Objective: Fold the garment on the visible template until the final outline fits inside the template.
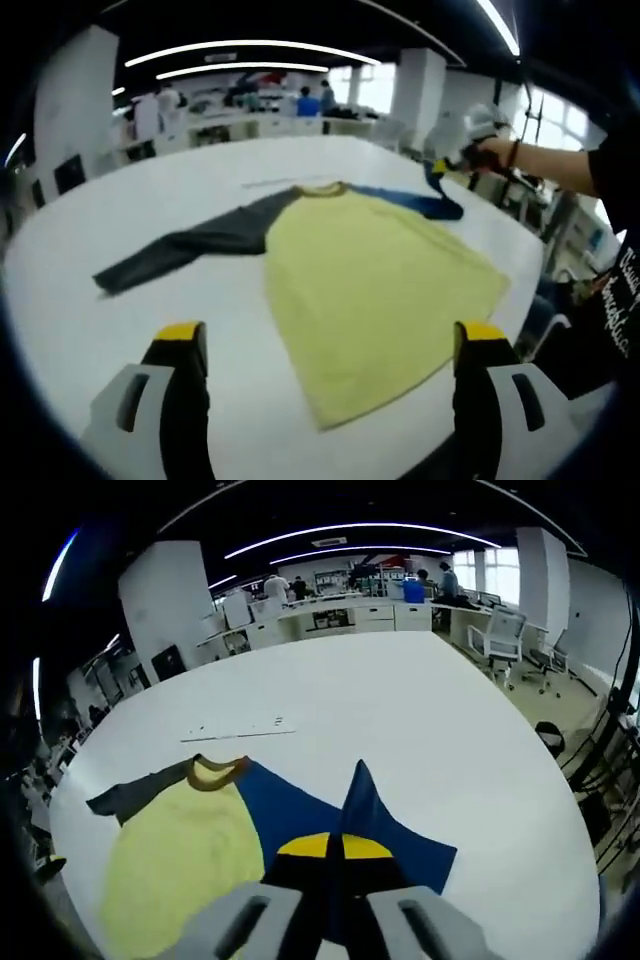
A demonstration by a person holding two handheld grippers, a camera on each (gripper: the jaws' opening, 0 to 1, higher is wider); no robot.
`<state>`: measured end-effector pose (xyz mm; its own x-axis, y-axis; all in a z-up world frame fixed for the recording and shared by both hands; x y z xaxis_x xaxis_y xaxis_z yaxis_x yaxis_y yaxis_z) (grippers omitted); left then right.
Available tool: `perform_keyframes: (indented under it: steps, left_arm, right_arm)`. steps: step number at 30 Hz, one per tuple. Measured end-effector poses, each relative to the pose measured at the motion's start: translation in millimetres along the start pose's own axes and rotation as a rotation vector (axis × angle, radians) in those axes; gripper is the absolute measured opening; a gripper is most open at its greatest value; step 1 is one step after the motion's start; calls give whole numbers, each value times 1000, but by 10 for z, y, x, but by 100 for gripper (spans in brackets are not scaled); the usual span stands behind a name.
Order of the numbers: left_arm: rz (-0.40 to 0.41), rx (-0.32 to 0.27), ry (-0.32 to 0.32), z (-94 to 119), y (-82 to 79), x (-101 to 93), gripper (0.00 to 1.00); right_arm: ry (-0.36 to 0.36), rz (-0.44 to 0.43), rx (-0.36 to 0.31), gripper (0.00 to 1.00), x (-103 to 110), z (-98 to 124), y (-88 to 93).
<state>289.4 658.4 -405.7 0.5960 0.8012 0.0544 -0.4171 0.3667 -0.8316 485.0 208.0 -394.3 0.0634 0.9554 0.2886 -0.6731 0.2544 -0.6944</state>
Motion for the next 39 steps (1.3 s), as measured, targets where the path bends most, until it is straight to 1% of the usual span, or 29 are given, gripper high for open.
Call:
perform_keyframes:
  steps: [10, 15, 24, 39]
  left_arm:
    - [-1, -4, 0, 4, 2, -8, 99]
    - [8, -9, -6, -4, -1, 3, 99]
    - [5, -10, 5, -18, 0, -18, 99]
    - [8, -16, 17, -42, -15, -34, 99]
  right_arm:
    - [-51, 37, 14, 0, 359, -118, -2]
    - [-74, 29, 7, 0, 501, -155, -20]
    - [-134, 44, 12, 0, 856, -248, -1]
    - [-197, 62, 29, 0, 1284, -348, 66]
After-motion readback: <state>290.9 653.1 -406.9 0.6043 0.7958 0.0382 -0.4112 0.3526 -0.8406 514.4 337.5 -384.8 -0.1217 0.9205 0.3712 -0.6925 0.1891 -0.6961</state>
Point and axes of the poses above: the point that each gripper's makers call its tool centre point, and the gripper's own axes: z roughly backward along the fingers, x roughly to its left, y roughly out of its underside, the point moved 8 cm from there along z, roughly backward along the fingers, and after that the axes turned 11 degrees about -z, right-handed, at the moved point
